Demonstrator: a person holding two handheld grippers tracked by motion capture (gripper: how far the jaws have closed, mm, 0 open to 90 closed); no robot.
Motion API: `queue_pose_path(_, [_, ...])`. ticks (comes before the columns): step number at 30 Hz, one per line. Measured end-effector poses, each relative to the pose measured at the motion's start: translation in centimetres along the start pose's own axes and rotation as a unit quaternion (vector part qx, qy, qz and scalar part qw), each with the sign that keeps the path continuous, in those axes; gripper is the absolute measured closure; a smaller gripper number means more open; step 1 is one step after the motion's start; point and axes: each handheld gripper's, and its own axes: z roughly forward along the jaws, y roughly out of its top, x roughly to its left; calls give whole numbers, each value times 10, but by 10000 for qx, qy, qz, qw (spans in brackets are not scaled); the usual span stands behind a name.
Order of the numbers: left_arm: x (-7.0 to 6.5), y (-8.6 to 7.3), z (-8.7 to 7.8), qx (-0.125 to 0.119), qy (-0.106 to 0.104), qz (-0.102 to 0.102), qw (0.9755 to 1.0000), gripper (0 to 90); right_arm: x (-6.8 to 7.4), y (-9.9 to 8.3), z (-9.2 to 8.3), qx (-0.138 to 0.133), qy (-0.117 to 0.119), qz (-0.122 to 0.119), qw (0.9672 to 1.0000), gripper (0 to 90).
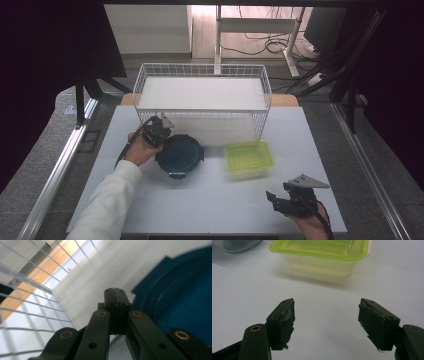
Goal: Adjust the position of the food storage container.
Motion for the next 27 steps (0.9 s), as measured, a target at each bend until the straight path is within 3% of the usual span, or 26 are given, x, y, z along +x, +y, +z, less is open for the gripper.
queue_pose_path(2, [-1,0,3,-22,29,-57,10000,900,1,0,2,11,0,-37,10000,286])
queue_pose_path(11, [0,-1,0,-55,-351,-51,9994,900,0,0,2,5,-8,-26,10000,287])
queue_pose_path(21, [-13,-2,-8,-44,-481,39,9988,900,3,1,3,10,3,-59,10000,287])
queue_pose_path(26, [-23,-1,-10,-131,-498,86,9986,900,4,1,4,37,6,-82,10000,286])
queue_pose_path(27, [-27,0,-10,-204,-553,15,9983,900,4,1,4,42,8,-79,10000,287])
